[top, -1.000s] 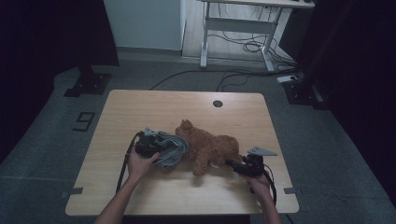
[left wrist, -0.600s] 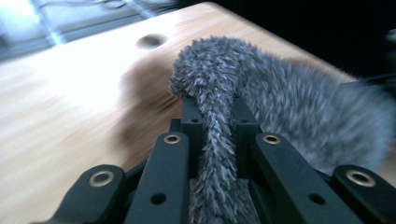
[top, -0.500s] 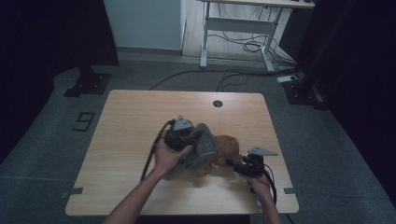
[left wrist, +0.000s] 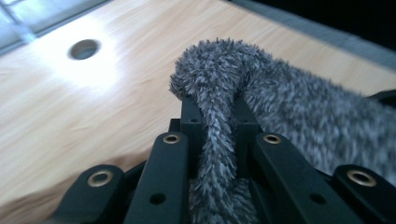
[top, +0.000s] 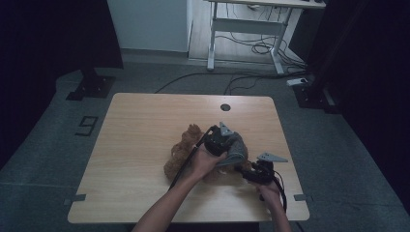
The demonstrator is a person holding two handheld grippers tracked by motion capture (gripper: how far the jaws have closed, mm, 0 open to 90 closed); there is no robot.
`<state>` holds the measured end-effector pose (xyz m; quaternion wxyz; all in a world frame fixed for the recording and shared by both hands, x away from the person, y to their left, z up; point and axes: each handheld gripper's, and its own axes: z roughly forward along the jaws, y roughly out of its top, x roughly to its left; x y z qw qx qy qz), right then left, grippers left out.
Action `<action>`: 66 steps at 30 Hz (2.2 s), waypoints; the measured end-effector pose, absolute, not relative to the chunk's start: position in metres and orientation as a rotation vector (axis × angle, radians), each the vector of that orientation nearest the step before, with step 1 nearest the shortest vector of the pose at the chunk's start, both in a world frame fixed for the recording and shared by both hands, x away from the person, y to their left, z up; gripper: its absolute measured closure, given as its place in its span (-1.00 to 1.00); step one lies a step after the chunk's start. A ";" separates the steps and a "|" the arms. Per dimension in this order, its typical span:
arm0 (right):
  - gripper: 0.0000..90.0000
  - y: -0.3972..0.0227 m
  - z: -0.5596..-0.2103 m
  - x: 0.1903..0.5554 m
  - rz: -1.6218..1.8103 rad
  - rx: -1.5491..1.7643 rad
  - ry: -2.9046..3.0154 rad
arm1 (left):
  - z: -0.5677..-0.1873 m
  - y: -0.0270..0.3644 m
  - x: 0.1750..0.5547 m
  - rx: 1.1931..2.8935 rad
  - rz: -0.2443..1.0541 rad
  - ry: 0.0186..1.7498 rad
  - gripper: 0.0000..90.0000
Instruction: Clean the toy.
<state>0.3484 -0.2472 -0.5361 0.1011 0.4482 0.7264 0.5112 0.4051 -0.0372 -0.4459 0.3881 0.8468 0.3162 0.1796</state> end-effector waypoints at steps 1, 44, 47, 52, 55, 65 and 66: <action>0.09 -0.247 -0.536 0.348 1.508 1.322 2.147 | -0.445 -0.030 0.406 2.163 0.485 0.811 0.77; 0.10 -0.247 -0.537 0.350 1.511 1.321 2.139 | -0.449 0.155 0.403 1.910 0.363 1.086 0.77; 0.10 -0.246 -0.536 0.349 1.506 1.319 2.137 | -0.423 0.119 0.401 1.914 0.326 0.983 0.77; 0.10 -0.246 -0.536 0.349 1.506 1.317 2.137 | -0.403 0.030 0.399 1.988 0.294 0.830 0.77; 0.10 -0.246 -0.536 0.348 1.504 1.310 2.139 | -0.407 -0.016 0.400 2.045 0.300 0.786 0.76; 0.10 -0.247 -0.537 0.349 1.512 1.315 2.138 | -0.451 -0.042 0.420 2.101 0.310 0.869 0.75; 0.10 -0.245 -0.536 0.349 1.504 1.312 2.140 | -0.450 -0.038 0.420 2.117 0.342 0.871 0.76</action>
